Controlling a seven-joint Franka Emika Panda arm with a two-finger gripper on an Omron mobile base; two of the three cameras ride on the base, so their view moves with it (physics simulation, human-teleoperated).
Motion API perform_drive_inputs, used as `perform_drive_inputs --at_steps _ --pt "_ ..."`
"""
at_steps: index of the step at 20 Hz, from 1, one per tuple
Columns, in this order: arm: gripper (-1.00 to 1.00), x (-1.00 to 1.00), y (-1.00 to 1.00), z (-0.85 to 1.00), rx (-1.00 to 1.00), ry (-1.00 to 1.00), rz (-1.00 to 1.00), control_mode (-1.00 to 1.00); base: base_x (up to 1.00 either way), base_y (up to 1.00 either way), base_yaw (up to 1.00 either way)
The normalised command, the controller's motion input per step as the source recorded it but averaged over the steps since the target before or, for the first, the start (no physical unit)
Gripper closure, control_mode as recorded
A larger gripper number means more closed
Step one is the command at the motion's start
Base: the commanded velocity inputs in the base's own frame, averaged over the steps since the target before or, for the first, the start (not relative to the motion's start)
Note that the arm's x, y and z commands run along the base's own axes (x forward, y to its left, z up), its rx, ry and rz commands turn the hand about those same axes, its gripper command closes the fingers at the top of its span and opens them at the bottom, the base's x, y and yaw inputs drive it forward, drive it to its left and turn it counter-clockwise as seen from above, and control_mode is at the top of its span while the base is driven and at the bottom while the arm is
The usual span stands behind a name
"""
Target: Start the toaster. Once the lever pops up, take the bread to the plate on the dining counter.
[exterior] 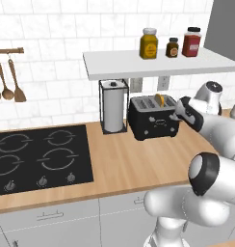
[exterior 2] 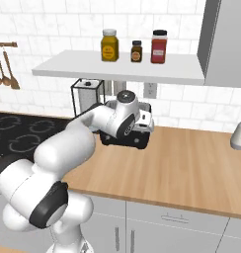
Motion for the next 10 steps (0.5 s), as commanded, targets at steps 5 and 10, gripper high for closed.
perform_drive_inputs --at_steps 5,10 --pt "-1.0 0.39 0.0 0.0 0.0 0.0 0.0 -1.0 0.0 0.0 0.0" --pt "-1.0 0.36 0.0 0.0 0.0 0.0 0.0 -1.0 0.0 0.0 0.0"
